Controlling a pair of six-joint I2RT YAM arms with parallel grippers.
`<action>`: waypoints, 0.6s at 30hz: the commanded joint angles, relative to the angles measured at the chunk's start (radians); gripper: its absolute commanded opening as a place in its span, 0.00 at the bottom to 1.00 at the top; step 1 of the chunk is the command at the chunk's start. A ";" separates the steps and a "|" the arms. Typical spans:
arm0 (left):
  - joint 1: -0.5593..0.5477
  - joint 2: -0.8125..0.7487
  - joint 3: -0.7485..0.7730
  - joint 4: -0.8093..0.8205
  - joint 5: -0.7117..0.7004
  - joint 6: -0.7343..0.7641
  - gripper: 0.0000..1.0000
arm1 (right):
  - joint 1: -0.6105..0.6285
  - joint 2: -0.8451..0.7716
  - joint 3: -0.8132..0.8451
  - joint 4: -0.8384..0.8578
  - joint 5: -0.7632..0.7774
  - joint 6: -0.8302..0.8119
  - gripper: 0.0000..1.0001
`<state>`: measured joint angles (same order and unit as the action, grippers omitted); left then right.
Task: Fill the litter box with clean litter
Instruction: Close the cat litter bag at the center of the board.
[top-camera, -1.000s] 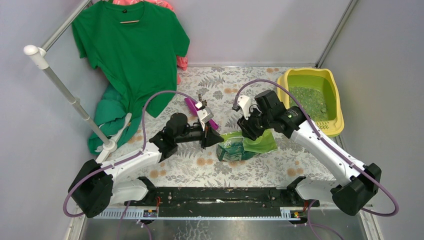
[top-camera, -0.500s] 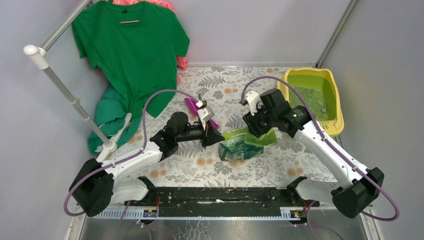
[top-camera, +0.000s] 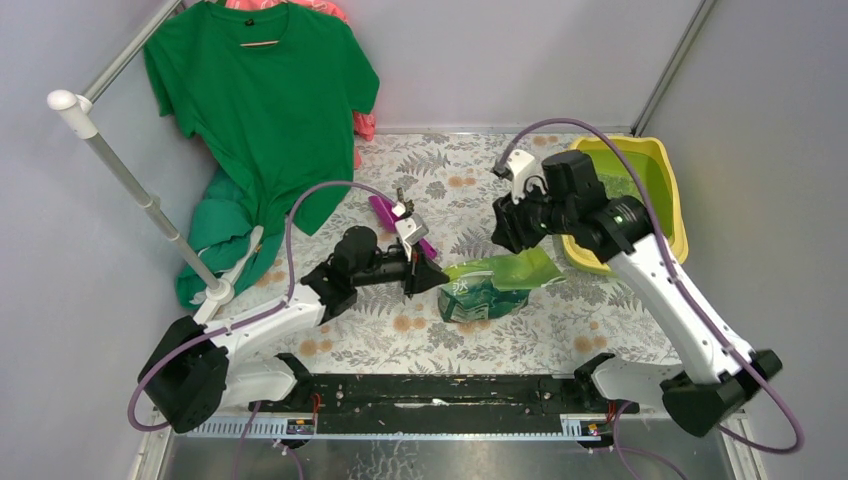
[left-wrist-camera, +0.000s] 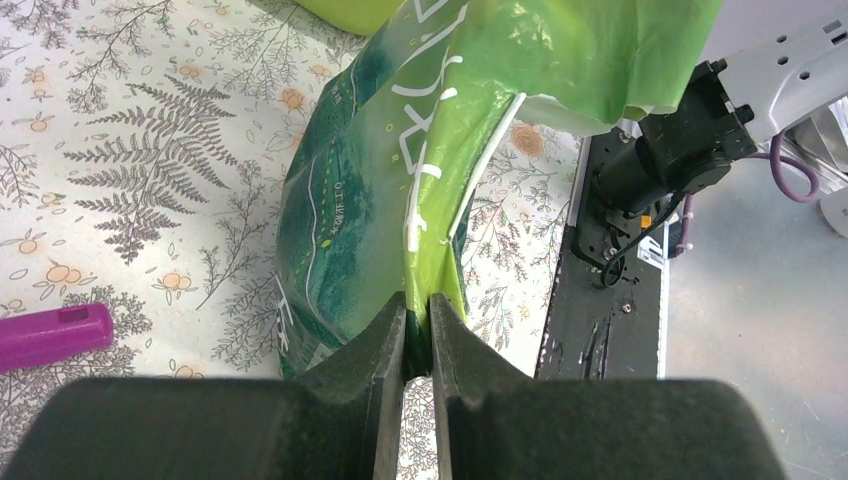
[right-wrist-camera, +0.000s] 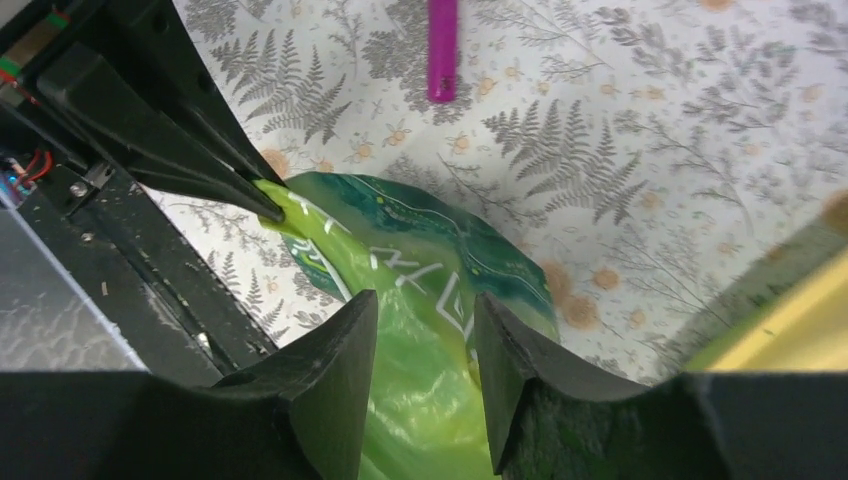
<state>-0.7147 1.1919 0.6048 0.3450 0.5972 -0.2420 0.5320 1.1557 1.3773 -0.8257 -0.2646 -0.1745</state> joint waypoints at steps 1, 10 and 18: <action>-0.018 -0.029 -0.045 0.081 -0.058 -0.027 0.19 | -0.001 0.153 0.088 0.036 -0.126 0.026 0.46; -0.089 -0.075 -0.080 0.098 -0.233 0.011 0.19 | 0.017 0.497 0.391 -0.014 -0.185 0.046 0.41; -0.119 -0.069 -0.080 0.071 -0.323 0.045 0.19 | 0.032 0.764 0.651 -0.107 -0.018 0.207 0.44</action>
<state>-0.8177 1.1297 0.5350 0.3988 0.3450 -0.2329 0.5556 1.8057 1.8618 -0.8494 -0.3614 -0.0669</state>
